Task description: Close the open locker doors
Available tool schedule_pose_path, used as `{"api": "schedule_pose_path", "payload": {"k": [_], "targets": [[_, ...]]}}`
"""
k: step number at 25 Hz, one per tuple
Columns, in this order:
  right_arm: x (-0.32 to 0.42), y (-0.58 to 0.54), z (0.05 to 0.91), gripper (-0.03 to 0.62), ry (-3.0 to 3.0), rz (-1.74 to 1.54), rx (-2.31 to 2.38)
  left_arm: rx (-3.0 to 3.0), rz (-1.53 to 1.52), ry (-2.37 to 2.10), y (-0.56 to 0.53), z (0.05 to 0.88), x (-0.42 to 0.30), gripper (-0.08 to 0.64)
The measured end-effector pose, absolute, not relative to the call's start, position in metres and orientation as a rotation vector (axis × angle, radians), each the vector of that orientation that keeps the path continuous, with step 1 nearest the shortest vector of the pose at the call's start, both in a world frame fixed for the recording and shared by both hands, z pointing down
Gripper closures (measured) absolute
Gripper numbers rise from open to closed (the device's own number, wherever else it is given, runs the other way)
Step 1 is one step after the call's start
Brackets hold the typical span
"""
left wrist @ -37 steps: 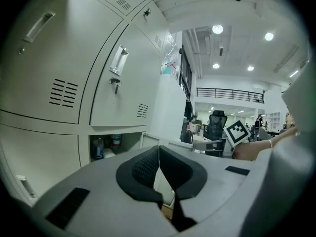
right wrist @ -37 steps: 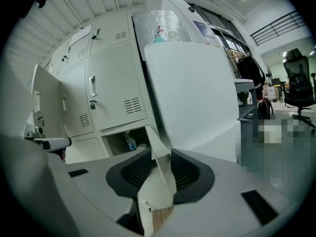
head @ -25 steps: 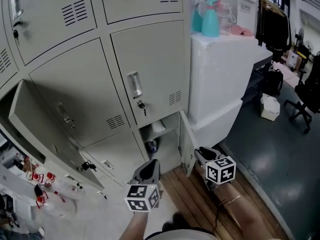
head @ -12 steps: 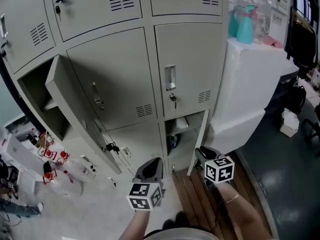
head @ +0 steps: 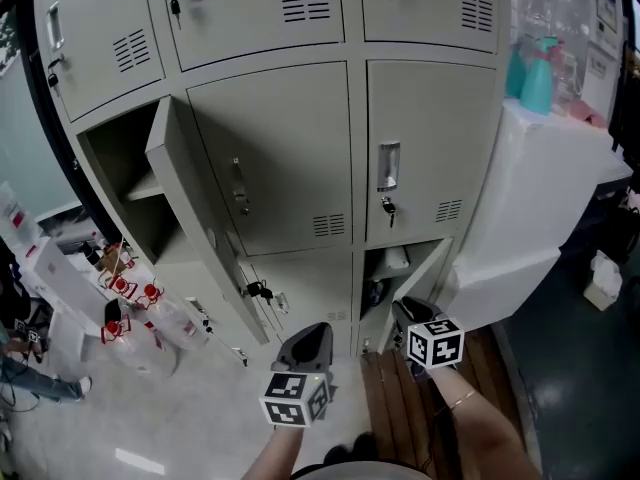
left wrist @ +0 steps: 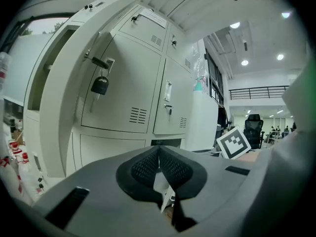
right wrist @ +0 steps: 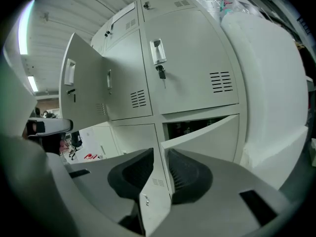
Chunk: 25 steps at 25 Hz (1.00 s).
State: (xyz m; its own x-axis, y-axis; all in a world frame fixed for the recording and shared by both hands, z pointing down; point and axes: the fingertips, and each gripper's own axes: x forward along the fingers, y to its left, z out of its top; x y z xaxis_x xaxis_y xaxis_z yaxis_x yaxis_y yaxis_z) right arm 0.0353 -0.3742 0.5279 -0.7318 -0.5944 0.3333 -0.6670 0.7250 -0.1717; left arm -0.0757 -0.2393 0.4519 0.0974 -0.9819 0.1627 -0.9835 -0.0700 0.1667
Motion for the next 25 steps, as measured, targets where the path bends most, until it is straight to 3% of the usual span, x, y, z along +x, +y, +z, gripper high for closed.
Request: {"api": "schedule_pose_path", "payload": {"k": [25], "targets": [[-0.053,-0.459,0.542,0.497,-2.623,0.308,0.909,2.04,-0.006,-2.039,-0.28,0.462,-0.1,0.539]]}}
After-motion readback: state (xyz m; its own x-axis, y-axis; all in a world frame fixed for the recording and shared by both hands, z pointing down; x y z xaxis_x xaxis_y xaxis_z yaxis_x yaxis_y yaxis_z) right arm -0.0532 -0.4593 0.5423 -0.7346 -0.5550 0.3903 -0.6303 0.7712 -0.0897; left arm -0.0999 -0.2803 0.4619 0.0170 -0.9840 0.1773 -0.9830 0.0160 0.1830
